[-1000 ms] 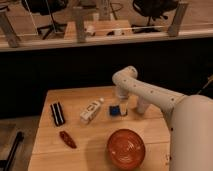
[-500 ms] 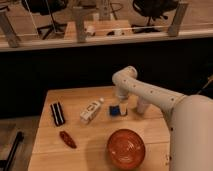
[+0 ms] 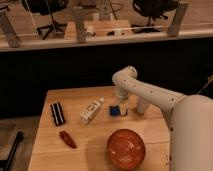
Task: Place the white sponge in the ceramic cup
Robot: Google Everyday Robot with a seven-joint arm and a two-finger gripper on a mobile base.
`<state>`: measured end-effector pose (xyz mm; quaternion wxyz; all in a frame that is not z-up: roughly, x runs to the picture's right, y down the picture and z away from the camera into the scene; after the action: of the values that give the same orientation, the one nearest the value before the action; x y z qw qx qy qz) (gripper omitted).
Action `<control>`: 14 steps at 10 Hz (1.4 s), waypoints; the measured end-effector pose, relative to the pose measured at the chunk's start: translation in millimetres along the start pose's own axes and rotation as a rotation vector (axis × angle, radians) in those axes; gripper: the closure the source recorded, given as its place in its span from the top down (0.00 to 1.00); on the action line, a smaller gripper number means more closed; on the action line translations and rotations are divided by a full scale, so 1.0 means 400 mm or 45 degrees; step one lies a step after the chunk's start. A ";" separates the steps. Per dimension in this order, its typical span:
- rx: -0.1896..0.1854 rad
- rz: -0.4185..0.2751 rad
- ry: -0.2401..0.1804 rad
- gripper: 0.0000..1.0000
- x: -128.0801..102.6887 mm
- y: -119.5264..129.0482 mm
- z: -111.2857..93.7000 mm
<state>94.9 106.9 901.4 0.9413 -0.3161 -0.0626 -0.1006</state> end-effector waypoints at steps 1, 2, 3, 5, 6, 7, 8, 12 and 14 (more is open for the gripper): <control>-0.002 0.003 -0.010 0.80 -0.001 0.007 0.022; -0.003 0.005 -0.016 0.80 -0.002 0.012 0.037; -0.002 0.008 -0.018 0.80 -0.001 0.014 0.045; -0.006 0.008 -0.022 0.80 -0.002 0.017 0.048; -0.013 0.006 -0.026 0.80 -0.001 0.018 0.058; -0.020 0.004 -0.028 0.80 0.002 0.019 0.065; -0.026 0.002 -0.029 0.80 0.003 0.023 0.072; -0.031 -0.005 -0.030 0.58 0.005 0.029 0.084; -0.034 -0.008 -0.034 0.35 0.006 0.033 0.091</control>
<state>98.2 138.9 922.8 0.9358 -0.3296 -0.0748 -0.1001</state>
